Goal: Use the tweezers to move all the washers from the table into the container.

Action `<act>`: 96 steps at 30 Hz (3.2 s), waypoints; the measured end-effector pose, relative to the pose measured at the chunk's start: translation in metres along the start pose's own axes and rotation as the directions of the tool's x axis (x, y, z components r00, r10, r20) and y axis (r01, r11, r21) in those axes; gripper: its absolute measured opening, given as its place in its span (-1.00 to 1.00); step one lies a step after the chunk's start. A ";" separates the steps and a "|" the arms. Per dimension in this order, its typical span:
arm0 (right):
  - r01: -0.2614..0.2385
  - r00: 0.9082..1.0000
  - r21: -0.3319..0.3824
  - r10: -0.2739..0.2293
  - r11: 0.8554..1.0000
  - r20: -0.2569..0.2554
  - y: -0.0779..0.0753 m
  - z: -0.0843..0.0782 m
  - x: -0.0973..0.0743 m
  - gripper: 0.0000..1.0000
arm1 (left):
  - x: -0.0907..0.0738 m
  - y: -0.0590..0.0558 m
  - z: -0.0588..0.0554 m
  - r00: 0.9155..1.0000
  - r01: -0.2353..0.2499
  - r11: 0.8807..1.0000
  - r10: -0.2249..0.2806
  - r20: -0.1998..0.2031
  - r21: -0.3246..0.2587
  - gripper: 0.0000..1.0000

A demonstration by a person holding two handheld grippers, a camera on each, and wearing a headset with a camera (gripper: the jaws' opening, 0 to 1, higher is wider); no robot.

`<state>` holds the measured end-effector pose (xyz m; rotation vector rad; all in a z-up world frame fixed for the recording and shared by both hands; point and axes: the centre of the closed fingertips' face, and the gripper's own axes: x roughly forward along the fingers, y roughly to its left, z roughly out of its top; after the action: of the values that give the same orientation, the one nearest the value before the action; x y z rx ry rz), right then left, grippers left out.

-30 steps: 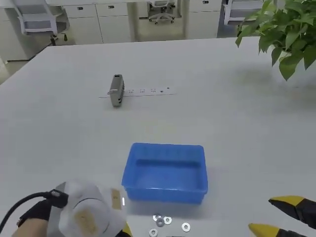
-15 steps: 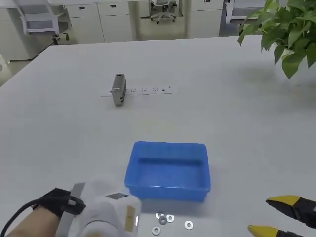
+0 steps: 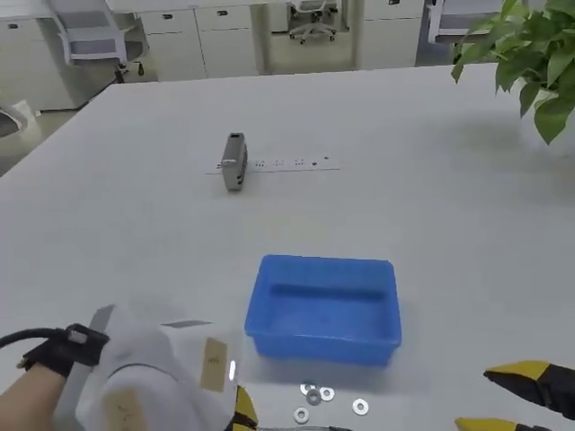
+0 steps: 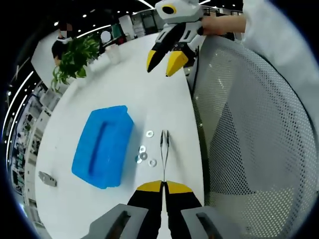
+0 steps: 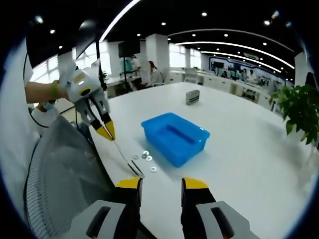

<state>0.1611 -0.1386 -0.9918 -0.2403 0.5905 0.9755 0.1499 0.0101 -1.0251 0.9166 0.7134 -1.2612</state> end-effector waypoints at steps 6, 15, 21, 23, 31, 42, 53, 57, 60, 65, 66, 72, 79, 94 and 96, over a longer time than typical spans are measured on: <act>-0.141 0.990 -0.142 0.135 0.980 -0.048 0.031 0.014 0.031 -0.45 | -0.014 0.001 0.013 1.000 -0.011 1.000 0.011 0.022 -0.004 -1.00; -0.277 0.960 -0.300 0.248 0.913 -0.130 0.061 0.024 0.073 -0.47 | -0.026 0.006 0.026 0.999 -0.014 1.000 0.014 0.040 -0.001 -1.00; -0.351 0.935 -0.310 0.310 0.884 -0.175 0.068 0.020 0.103 -0.54 | -0.027 0.006 0.028 0.999 -0.010 1.000 0.011 0.046 -0.013 -1.00; -0.370 0.927 -0.304 0.328 0.878 -0.181 0.070 0.020 0.111 -0.62 | -0.027 0.005 0.029 0.999 -0.006 1.000 0.006 0.045 -0.015 -1.00; -0.401 0.914 -0.276 0.361 0.873 -0.186 0.072 0.015 0.126 -0.88 | -0.031 0.010 0.029 0.999 -0.005 1.000 0.006 0.034 -0.021 -1.00; -0.357 0.934 -0.298 0.349 0.885 -0.082 0.066 0.026 0.123 -0.91 | -0.039 0.025 0.048 0.999 -0.024 0.999 0.023 0.045 0.022 -1.00; -0.317 0.946 -0.342 0.321 0.884 -0.048 0.063 0.034 0.126 -0.92 | -0.039 0.027 0.061 0.997 -0.010 0.999 0.006 0.071 0.050 -1.00; -0.325 0.943 -0.330 0.331 0.886 -0.040 0.063 0.035 0.128 -0.92 | -0.037 0.027 0.062 0.997 -0.001 0.998 -0.003 0.072 0.057 -1.00; -0.322 0.944 -0.335 0.329 0.885 -0.039 0.062 0.035 0.129 -0.92 | -0.036 0.027 0.062 0.998 0.003 0.998 -0.007 0.069 0.063 -1.00; -0.333 0.940 -0.302 0.340 0.893 -0.031 0.063 0.035 0.131 -0.92 | -0.033 0.029 0.061 0.997 0.012 0.998 -0.017 0.074 0.061 -1.00; -0.332 0.940 -0.300 0.339 0.895 -0.029 0.063 0.035 0.131 -0.92 | -0.033 0.031 0.061 0.997 0.010 0.998 -0.015 0.076 0.056 -1.00; -0.320 0.944 -0.294 0.329 0.901 -0.019 0.060 0.037 0.131 -0.93 | -0.035 0.034 0.060 0.997 0.008 0.998 -0.012 0.073 0.060 -1.00; -0.326 0.943 -0.276 0.330 0.904 -0.033 0.060 0.033 0.132 -0.93 | -0.031 0.034 0.057 0.998 0.016 0.998 -0.019 0.059 0.063 -1.00; -0.366 0.930 -0.217 0.363 0.905 -0.056 0.071 0.026 0.122 -0.93 | -0.032 0.021 0.065 0.996 0.051 0.997 -0.055 0.075 0.052 -1.00; -0.373 0.927 -0.205 0.370 0.905 -0.056 0.072 0.026 0.122 -0.92 | -0.033 0.021 0.064 0.996 0.047 0.998 -0.051 0.070 0.052 -1.00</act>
<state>0.1622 -0.0014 -1.0357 -0.3330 0.5563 1.4127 0.1624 -0.0296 -0.9627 0.8955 0.6538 -1.3538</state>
